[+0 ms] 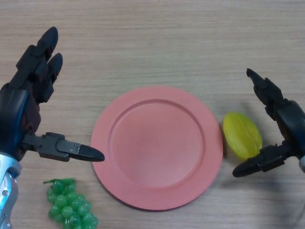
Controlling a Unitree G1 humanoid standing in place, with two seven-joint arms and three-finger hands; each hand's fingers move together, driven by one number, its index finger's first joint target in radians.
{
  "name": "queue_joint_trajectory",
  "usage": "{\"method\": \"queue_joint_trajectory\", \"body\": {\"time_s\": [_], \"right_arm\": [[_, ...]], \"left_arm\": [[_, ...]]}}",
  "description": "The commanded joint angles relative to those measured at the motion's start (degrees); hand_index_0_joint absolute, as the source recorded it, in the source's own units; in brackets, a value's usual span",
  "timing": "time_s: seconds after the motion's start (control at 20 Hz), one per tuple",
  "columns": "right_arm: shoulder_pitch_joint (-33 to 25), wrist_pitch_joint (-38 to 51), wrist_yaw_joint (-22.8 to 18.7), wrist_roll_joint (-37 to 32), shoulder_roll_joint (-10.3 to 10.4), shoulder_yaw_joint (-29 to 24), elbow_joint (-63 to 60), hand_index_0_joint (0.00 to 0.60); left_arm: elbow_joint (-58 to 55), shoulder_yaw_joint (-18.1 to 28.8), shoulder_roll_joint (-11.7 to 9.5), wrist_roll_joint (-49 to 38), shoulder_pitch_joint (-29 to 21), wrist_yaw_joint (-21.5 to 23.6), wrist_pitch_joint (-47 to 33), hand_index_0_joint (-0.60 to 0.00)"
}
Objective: Pick up the yellow starfruit and place it on the plate
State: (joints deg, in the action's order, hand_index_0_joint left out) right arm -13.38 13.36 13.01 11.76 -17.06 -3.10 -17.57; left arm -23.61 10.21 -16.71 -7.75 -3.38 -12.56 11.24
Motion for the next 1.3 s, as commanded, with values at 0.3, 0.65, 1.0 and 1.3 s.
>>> {"method": "queue_joint_trajectory", "body": {"time_s": [0.3,0.65,1.0,1.3], "right_arm": [[-4.38,16.37,-4.18,2.02,-2.93,-1.49,-6.40,0.149],[-7.21,19.61,-12.52,7.53,-4.13,-1.92,-12.48,0.600],[-7.02,13.58,-11.97,1.98,-4.34,-3.38,-5.23,0.600],[-7.10,10.24,-11.56,0.50,-4.69,-3.93,0.24,0.600]], "left_arm": [[-3.97,3.03,-1.99,-0.62,-2.29,-0.10,-4.10,0.000],[-7.15,4.07,-1.51,-0.98,0.00,-0.20,-1.52,0.000],[-8.03,4.91,-0.81,-2.28,1.23,0.26,-2.78,0.000],[-8.55,4.93,-0.76,-2.67,1.48,0.46,-2.64,0.000]]}}
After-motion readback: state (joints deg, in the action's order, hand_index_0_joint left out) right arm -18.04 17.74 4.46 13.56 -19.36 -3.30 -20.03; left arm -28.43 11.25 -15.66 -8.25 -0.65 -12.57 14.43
